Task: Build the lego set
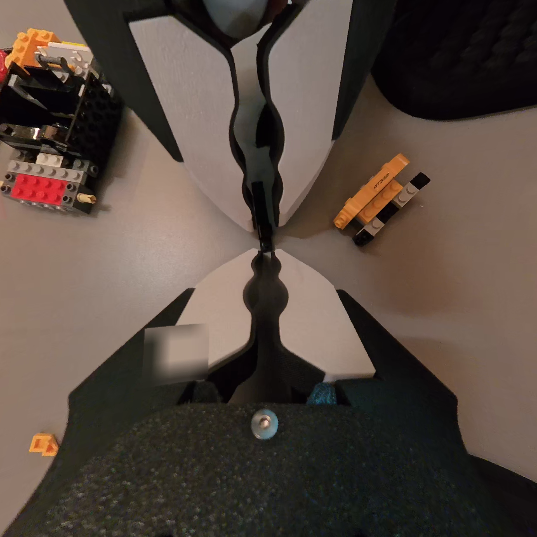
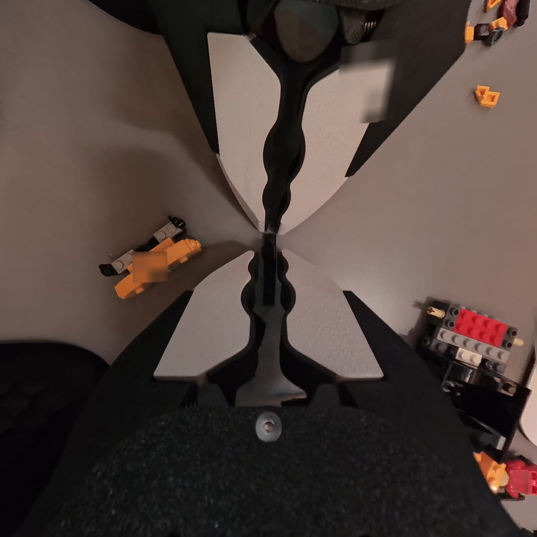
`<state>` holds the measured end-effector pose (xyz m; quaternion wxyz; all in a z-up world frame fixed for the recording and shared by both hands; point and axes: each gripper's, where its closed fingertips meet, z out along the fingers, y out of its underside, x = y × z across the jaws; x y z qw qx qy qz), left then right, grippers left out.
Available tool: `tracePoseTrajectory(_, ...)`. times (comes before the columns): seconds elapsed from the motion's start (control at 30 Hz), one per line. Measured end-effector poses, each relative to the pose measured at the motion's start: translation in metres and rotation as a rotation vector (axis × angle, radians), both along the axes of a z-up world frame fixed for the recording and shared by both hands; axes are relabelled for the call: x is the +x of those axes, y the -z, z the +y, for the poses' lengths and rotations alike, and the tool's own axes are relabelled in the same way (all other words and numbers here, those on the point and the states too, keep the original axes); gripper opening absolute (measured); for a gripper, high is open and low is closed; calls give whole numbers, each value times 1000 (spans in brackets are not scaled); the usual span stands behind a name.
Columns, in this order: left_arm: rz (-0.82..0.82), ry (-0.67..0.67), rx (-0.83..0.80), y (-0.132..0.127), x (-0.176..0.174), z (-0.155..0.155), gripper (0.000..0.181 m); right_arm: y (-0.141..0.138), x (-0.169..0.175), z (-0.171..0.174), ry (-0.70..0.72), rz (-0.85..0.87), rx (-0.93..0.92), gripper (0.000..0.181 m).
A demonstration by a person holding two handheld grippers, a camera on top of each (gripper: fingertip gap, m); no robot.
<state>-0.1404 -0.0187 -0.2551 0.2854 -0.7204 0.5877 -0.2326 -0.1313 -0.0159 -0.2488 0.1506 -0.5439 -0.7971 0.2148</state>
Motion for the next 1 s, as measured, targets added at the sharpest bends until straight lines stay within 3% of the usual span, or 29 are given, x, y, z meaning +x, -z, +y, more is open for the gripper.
tracePoseTrajectory(0.03,0,0,1,0,0,0,5,-1,1,0,4,3,-3,11)
tracePoseTrajectory(0.4,-17,-7,-7,-1,1,1,10,1,21,8,116,69,-52,17)
tracePoseTrajectory(1.0,-115,-29,-120,-7,2,0,14,5,11,2,99,94,-98,8)
